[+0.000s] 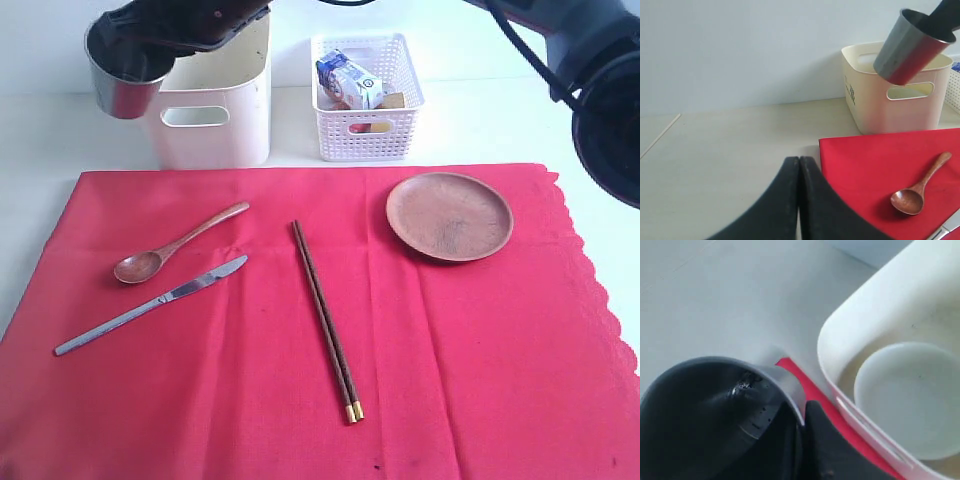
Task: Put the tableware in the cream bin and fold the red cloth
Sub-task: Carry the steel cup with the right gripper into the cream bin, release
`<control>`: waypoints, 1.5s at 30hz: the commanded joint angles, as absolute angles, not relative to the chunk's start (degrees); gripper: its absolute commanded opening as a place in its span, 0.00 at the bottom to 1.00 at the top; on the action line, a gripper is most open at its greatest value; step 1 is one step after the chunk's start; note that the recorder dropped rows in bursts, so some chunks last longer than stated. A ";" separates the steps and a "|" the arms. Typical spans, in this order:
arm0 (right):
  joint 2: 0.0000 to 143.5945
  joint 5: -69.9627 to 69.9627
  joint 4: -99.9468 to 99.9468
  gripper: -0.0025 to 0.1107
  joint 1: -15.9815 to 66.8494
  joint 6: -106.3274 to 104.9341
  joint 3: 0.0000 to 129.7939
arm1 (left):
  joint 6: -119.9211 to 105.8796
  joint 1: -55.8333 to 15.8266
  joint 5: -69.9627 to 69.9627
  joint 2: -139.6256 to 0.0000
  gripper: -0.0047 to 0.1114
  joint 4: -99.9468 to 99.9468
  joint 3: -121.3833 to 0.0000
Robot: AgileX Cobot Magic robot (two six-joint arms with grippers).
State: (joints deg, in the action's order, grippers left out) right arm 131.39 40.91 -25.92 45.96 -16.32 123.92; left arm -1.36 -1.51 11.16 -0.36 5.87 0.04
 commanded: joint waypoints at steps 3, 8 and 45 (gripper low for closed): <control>130.78 33.25 -23.30 0.02 44.89 -15.90 124.32 | -1.32 -1.81 11.10 0.00 0.05 5.56 0.00; 130.78 29.74 -23.30 0.02 42.19 -11.47 124.32 | -1.32 -1.81 11.10 0.00 0.05 5.56 0.00; 134.25 34.05 -11.98 0.40 39.53 11.18 124.32 | -1.32 -1.81 11.10 0.00 0.05 5.56 0.00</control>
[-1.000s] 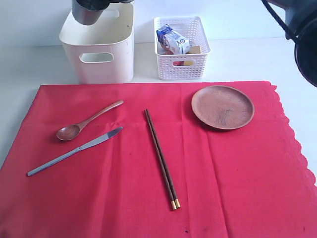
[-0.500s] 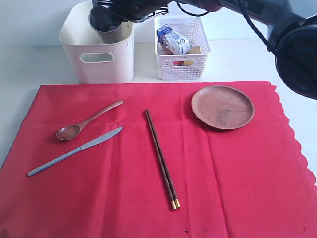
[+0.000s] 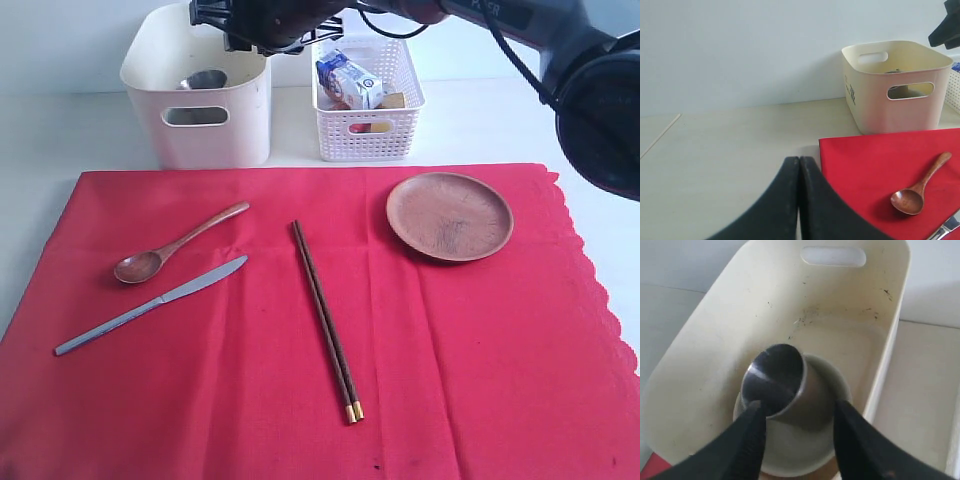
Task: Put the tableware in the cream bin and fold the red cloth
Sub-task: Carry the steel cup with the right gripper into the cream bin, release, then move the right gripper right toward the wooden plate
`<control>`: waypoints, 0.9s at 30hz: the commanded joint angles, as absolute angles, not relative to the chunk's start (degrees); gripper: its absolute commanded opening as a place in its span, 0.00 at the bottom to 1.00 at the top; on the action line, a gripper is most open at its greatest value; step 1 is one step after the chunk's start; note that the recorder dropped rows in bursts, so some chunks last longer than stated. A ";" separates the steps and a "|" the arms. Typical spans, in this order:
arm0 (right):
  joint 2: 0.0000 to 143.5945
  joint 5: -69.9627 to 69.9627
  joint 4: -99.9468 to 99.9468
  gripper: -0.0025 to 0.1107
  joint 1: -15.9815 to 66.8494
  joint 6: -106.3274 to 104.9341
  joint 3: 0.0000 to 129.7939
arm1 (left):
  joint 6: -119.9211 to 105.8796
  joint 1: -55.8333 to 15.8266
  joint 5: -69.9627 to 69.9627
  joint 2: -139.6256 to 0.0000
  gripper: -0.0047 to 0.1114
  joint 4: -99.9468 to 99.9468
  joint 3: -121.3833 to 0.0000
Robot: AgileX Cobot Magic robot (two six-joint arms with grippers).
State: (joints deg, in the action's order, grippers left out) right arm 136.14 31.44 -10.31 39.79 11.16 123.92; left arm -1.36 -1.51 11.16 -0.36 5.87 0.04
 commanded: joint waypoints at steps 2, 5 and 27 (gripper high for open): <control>132.46 36.54 -11.76 0.40 39.53 10.21 124.32 | -1.32 -1.81 11.10 0.00 0.05 5.56 0.00; 129.46 41.61 -11.47 0.40 39.53 8.56 124.32 | -1.32 -1.81 11.10 0.00 0.05 5.56 0.00; 116.99 69.96 -6.70 0.39 39.65 2.39 122.54 | -1.32 -1.81 11.10 0.00 0.05 5.56 0.00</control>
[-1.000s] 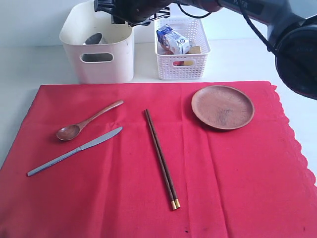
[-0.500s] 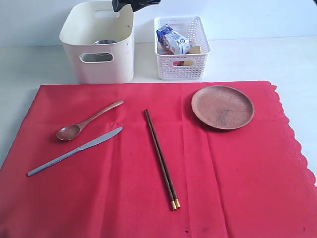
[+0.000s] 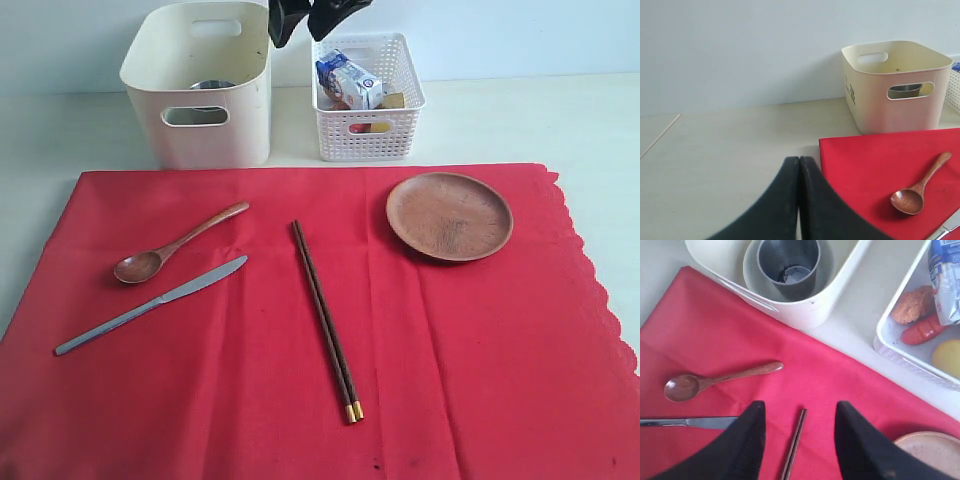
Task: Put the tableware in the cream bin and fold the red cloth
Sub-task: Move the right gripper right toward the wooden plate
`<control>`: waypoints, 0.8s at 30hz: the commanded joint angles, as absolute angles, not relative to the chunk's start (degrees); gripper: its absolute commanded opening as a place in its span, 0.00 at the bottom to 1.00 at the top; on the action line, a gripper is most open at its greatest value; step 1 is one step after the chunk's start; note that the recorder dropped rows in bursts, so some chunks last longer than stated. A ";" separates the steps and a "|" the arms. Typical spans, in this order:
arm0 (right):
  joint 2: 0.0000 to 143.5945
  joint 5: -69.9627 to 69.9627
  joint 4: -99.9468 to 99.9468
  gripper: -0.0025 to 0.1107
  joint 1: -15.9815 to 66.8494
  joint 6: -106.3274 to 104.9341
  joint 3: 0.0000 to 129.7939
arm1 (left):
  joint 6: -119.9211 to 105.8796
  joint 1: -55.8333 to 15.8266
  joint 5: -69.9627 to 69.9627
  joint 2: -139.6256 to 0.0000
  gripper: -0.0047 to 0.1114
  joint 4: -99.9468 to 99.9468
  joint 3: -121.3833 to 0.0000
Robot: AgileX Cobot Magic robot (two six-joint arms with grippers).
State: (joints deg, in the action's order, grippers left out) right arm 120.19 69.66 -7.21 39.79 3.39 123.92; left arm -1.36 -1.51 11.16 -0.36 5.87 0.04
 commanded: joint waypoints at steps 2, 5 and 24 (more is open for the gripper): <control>115.13 69.96 -6.57 0.36 39.65 1.47 120.86 | -1.32 -1.81 11.10 0.00 0.05 5.56 0.00; 112.01 69.96 -2.62 0.26 39.65 1.47 117.30 | -1.32 -1.81 11.10 0.00 0.05 5.56 0.00; 105.65 69.96 7.55 0.02 30.44 6.08 103.05 | -1.32 -1.81 11.10 0.00 0.05 5.56 0.00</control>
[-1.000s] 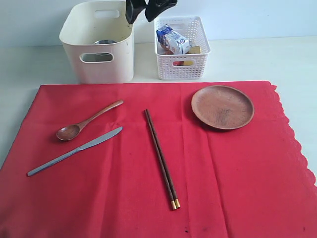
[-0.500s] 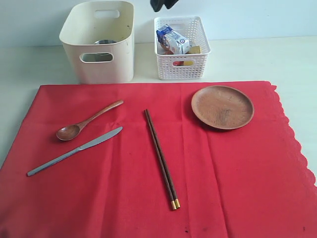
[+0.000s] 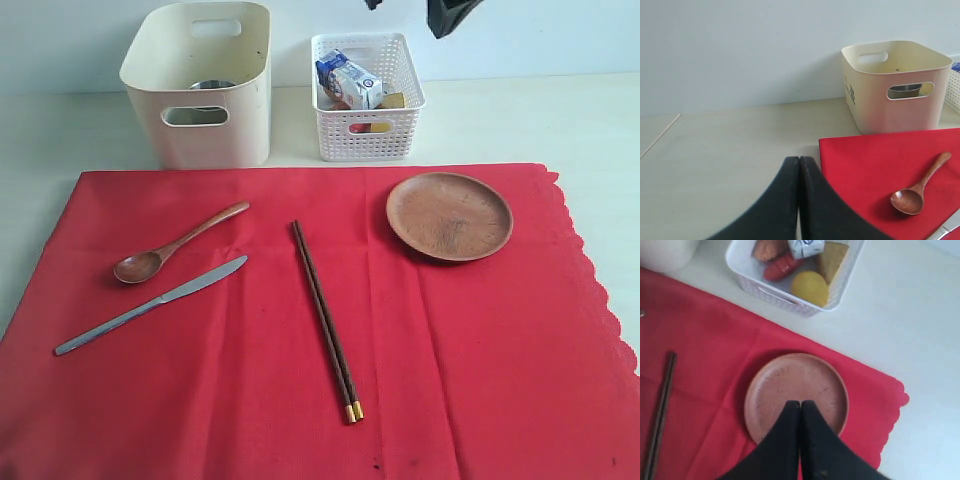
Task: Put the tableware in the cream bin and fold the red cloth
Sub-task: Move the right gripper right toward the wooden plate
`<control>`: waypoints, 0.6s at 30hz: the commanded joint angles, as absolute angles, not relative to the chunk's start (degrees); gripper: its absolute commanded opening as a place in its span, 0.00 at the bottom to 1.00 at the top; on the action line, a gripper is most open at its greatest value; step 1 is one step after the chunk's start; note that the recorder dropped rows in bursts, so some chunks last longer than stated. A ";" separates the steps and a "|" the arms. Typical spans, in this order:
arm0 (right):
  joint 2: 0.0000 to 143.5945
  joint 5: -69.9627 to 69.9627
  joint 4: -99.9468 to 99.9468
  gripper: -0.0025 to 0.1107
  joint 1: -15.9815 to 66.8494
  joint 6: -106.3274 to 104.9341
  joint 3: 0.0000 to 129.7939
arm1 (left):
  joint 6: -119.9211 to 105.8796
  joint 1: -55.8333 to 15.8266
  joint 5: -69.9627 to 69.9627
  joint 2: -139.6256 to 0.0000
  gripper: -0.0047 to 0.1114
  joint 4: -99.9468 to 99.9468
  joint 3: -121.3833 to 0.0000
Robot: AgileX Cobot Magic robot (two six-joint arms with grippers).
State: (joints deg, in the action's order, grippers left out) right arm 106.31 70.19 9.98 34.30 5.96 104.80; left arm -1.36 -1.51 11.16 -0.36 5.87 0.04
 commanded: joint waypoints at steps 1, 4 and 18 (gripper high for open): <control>105.65 69.96 6.84 0.02 29.28 6.08 102.41 | -1.32 -1.81 11.10 0.00 0.05 5.56 0.00; 105.65 69.96 3.65 0.02 26.13 4.57 99.98 | -1.32 -1.81 11.10 0.00 0.05 5.56 0.00; 105.86 62.69 -8.08 0.02 12.80 -4.65 84.47 | -1.32 -1.81 11.10 0.00 0.05 5.56 0.00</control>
